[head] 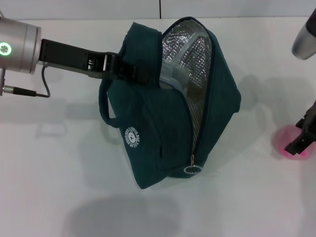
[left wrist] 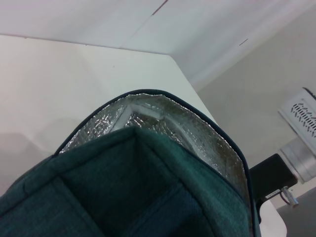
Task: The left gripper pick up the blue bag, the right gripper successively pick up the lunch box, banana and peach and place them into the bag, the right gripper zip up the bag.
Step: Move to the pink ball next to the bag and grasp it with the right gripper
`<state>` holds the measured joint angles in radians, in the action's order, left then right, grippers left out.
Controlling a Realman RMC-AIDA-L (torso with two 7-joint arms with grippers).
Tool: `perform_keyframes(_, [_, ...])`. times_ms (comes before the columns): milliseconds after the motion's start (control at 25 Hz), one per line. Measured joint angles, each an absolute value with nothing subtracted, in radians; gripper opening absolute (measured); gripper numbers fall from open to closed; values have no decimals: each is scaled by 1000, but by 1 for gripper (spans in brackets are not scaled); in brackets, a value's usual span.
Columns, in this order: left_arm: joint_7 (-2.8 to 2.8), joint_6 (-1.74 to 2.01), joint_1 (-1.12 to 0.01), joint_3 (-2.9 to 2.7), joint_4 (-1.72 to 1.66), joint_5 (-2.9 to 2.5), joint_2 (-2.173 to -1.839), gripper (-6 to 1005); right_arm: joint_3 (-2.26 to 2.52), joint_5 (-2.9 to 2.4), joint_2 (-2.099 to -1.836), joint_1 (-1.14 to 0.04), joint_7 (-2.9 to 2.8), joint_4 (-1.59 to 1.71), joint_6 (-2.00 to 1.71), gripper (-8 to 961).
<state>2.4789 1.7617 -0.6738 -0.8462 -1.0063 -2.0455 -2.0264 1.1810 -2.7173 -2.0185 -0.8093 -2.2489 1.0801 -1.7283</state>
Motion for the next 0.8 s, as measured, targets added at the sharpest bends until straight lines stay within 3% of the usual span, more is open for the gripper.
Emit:
perform_keyframes(560, [2479, 1766, -670, -845, -1006, -2032, -2025, 35, 1232, -2729, -2014, -808, -2290, 1050, -1697, 763])
perform_keyframes(800, [2479, 1766, -670, -845, -1006, -2032, -2025, 35, 1221, -2727, -2012, -804, -2294, 1061, -1701, 565])
